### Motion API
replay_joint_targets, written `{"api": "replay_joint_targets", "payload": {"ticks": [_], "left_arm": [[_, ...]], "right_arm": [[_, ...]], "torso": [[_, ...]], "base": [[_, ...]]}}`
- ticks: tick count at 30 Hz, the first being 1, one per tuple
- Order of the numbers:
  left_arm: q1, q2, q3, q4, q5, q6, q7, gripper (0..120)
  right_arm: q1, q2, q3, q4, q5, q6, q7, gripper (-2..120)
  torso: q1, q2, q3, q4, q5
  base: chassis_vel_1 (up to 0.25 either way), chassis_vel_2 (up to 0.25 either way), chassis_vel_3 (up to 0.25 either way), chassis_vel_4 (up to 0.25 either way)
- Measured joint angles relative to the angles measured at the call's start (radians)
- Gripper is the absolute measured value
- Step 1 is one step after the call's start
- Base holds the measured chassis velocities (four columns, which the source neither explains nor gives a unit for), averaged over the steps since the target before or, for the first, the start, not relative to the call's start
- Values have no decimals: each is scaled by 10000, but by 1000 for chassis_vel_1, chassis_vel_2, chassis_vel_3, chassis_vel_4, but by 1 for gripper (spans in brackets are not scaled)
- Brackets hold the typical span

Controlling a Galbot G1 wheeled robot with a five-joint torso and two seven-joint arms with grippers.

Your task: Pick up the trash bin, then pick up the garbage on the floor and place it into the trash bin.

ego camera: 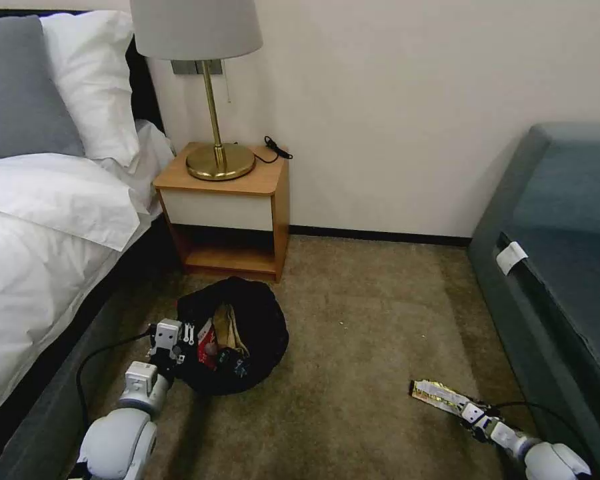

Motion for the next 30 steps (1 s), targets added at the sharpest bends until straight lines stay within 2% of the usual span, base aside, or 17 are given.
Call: {"api": "replay_joint_targets", "payload": {"ticks": [2,4,5,8,9,12,13,19,23,30], "left_arm": [[10,0,-10,-3,0,-10,3,4],[35,5,-33,-8,-3,-28,11,4],[35,5,-33,-8,-3,-28,11,4],[38,13,-36,-12,-13,-48,17,4],[38,13,-36,-12,-13,-48,17,4],[47,9,-29,-13,-17,-76,23,4],[47,9,-29,-13,-17,-76,23,4],[58,48,-53,-4,-44,-99,33,4],[80,55,-67,-38,-56,-100,37,4],[72,52,16,-153,-61,-23,47,4]], "right_arm": [[3,8,21,17,37,16,2,33],[12,33,142,141,190,52,11,45],[12,33,142,141,190,52,11,45],[-79,36,302,446,229,140,12,60],[-79,36,302,446,229,140,12,60],[-217,72,424,658,189,270,12,75],[-217,72,424,658,189,270,12,75],[-203,113,471,529,-181,348,37,98],[-145,119,456,417,-303,286,-39,100],[57,-103,669,460,-259,205,-871,100]], "torso": [[0,0,0,0,0],[0,0,0,0,0],[0,0,0,0,0],[0,0,0,1,-2],[0,0,0,1,-2],[0,0,0,1,-3],[0,0,0,1,-3],[0,0,0,1,-2],[0,0,0,1,-2],[0,2,0,2,-1]], "base": [[0,0,0,0],[0,0,0,0],[0,0,0,0],[0,0,0,0],[0,0,0,0],[0,0,0,0],[0,0,0,0],[0,0,0,0],[0,0,0,0],[0,0,0,0]]}}
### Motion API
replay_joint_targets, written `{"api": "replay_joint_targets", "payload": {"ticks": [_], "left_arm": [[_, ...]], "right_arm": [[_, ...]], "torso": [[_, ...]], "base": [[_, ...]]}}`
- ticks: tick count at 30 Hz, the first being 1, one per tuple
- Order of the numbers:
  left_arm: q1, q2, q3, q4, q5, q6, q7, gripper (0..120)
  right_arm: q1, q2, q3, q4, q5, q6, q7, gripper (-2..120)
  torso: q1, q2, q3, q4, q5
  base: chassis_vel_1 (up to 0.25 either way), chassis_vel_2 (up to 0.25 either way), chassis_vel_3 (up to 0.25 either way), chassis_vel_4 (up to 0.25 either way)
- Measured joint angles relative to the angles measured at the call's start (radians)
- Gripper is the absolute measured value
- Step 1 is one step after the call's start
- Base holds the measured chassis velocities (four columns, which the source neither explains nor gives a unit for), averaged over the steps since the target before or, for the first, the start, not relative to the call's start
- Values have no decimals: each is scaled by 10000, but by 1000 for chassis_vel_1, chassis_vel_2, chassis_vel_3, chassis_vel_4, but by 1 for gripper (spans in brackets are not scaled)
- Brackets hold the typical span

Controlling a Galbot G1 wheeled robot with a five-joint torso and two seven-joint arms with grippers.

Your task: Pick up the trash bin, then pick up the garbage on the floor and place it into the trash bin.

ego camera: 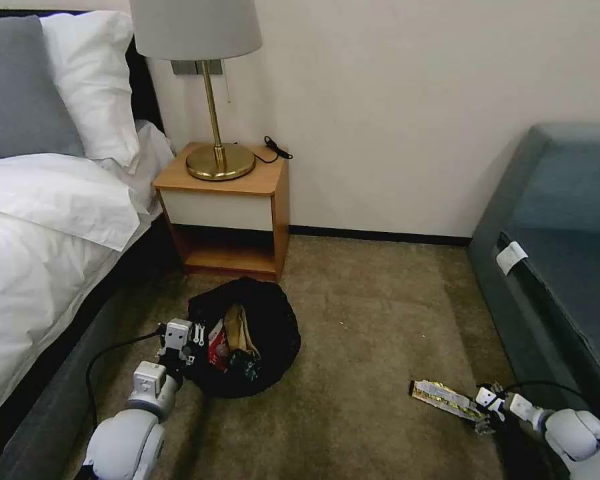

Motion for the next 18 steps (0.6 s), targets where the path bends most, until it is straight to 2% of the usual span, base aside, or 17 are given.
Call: {"api": "replay_joint_targets", "payload": {"ticks": [6,8,18], "left_arm": [[-22,14,158,-184,1,203,0,4],[9,-6,240,-325,1,312,1,4],[295,-133,203,-496,69,321,23,4]], "right_arm": [[248,-229,127,-18,319,-77,-1126,100],[523,-361,160,-175,531,-158,-2000,100],[1715,-413,-6,-1525,343,32,-2412,100]], "torso": [[0,0,0,0,1],[0,0,0,0,0],[0,0,0,0,2]], "base": [[0,0,0,0],[0,0,0,0],[0,0,0,0]]}}
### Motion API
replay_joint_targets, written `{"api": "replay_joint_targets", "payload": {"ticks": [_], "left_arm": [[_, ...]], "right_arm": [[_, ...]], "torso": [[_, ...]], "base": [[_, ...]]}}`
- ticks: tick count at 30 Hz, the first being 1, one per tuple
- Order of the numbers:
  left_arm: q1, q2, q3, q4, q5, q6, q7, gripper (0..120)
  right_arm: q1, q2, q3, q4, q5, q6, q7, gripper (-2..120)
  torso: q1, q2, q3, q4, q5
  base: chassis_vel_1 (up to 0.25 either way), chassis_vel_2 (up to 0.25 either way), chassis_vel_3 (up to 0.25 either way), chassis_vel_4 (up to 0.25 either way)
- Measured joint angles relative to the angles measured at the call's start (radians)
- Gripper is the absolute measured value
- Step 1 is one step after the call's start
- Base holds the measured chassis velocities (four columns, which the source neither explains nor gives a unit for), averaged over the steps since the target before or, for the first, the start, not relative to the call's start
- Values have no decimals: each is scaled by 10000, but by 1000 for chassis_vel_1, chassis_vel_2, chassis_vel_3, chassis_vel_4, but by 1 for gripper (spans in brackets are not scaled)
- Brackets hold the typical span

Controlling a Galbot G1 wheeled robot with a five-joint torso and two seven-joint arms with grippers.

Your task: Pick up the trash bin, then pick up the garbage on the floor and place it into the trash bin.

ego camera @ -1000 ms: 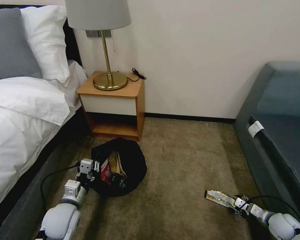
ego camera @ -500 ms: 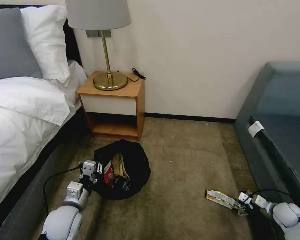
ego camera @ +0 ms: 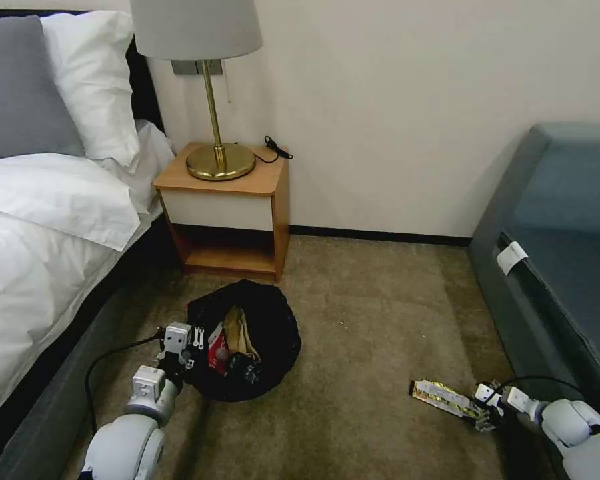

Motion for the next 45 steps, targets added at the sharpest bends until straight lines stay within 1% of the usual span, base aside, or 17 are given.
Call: {"api": "replay_joint_targets", "payload": {"ticks": [13,16,17,19,24,26,27,28,30,31,33,34,36,37,40,42,45], "left_arm": [[60,-135,-45,-35,1,-16,47,4],[32,-154,-48,21,-9,-23,57,4],[32,-154,-48,21,-9,-23,57,4],[-20,-125,-88,104,-58,-40,66,4],[-71,-119,-82,167,-64,-69,66,4],[-142,-92,-60,214,-93,-79,68,4],[-165,-80,-59,233,-118,-83,69,4],[-165,-80,-59,233,-118,-83,69,4],[-208,-50,-58,287,-156,-90,72,4],[-208,-50,-58,287,-156,-90,72,4],[-312,-6,-58,360,-205,-93,83,4],[-312,-6,-58,360,-205,-93,83,4],[-396,5,-50,427,-242,-93,86,4],[-396,5,-50,427,-242,-93,86,4],[-436,9,-44,487,-273,-93,94,4],[-498,38,-42,551,-294,-93,97,4],[-556,72,-37,570,-318,-93,106,4]], "right_arm": [[581,101,-177,-726,-331,166,-349,99],[836,197,-201,-1074,-510,252,-415,89],[836,197,-201,-1074,-510,252,-415,89],[877,283,-198,-1154,-621,278,-448,76],[898,338,-182,-1173,-707,317,-453,66],[923,368,-177,-1188,-701,351,-474,57],[934,373,-179,-1189,-694,354,-476,51],[934,373,-179,-1189,-694,354,-476,51],[972,389,-192,-1235,-689,360,-487,42],[972,389,-192,-1235,-689,360,-487,42],[1069,412,-228,-1297,-690,361,-484,30],[1069,412,-228,-1297,-690,361,-484,30],[1118,418,-290,-1315,-690,348,-488,20],[1118,418,-290,-1315,-690,348,-488,20],[1160,423,-316,-1363,-694,337,-498,10],[1242,427,-332,-1481,-731,327,-511,0],[1275,446,-328,-1532,-752,321,-517,0]], "torso": [[0,0,0,-1,-2],[0,0,0,1,-2],[0,0,0,1,-2],[0,0,-1,0,-7],[0,1,-2,-2,-11],[0,1,-2,-6,-14],[0,1,-2,-5,-12],[0,1,-2,-5,-12],[0,2,-2,-5,-10],[0,2,-2,-5,-10],[0,2,-2,3,-1],[0,2,-2,3,-1],[0,1,-1,1,5],[0,1,-1,1,5],[0,0,0,7,8],[0,-1,0,6,11],[0,-2,0,1,4]], "base": [[0,0,0,0],[0,0,0,0],[0,0,0,0],[0,0,0,0],[0,0,0,0],[0,0,0,0],[0,0,0,0],[0,0,0,0],[0,0,0,0],[0,0,0,0],[0,0,0,0],[0,0,0,0],[0,0,0,0],[0,0,0,0],[0,0,0,0],[0,0,0,0],[0,0,0,0]]}}
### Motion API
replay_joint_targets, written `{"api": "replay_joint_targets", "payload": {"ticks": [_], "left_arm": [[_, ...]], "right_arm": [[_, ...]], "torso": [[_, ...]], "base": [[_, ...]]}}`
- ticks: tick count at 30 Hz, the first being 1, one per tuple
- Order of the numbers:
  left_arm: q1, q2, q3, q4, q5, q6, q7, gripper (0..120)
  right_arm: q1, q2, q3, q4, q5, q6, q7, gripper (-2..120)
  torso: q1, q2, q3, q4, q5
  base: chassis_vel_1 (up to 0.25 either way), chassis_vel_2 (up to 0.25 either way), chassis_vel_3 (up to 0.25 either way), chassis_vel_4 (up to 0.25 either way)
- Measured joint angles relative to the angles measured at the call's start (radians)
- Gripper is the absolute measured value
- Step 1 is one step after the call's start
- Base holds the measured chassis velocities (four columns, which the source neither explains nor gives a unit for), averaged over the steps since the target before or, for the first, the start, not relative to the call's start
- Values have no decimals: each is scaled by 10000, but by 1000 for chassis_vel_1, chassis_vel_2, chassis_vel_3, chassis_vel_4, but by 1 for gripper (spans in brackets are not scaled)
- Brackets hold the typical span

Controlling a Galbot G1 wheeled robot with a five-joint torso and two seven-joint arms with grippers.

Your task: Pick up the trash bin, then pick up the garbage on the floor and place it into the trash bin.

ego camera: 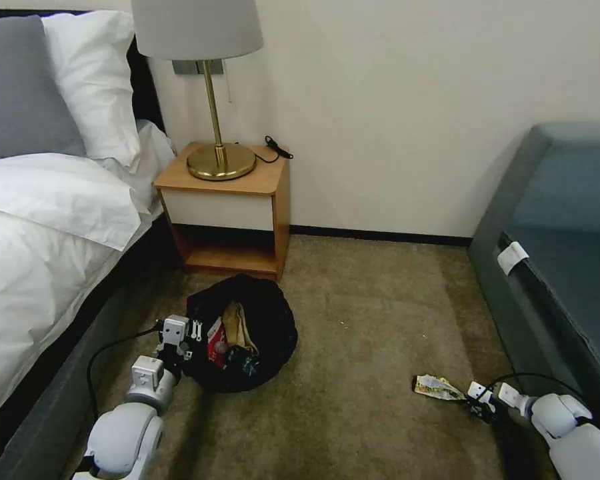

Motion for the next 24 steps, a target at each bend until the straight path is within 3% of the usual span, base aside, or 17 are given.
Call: {"api": "replay_joint_targets", "payload": {"ticks": [18,24], "left_arm": [[51,10,-36,-65,-42,11,7,4],[145,-35,-120,-206,-28,-30,16,4]], "right_arm": [[-113,-38,251,294,198,84,6,0],[-163,-117,485,1039,1107,318,-90,0]], "torso": [[0,0,0,-2,-6],[0,0,0,-2,-6]], "base": [[0,0,0,0],[0,0,0,0]]}}
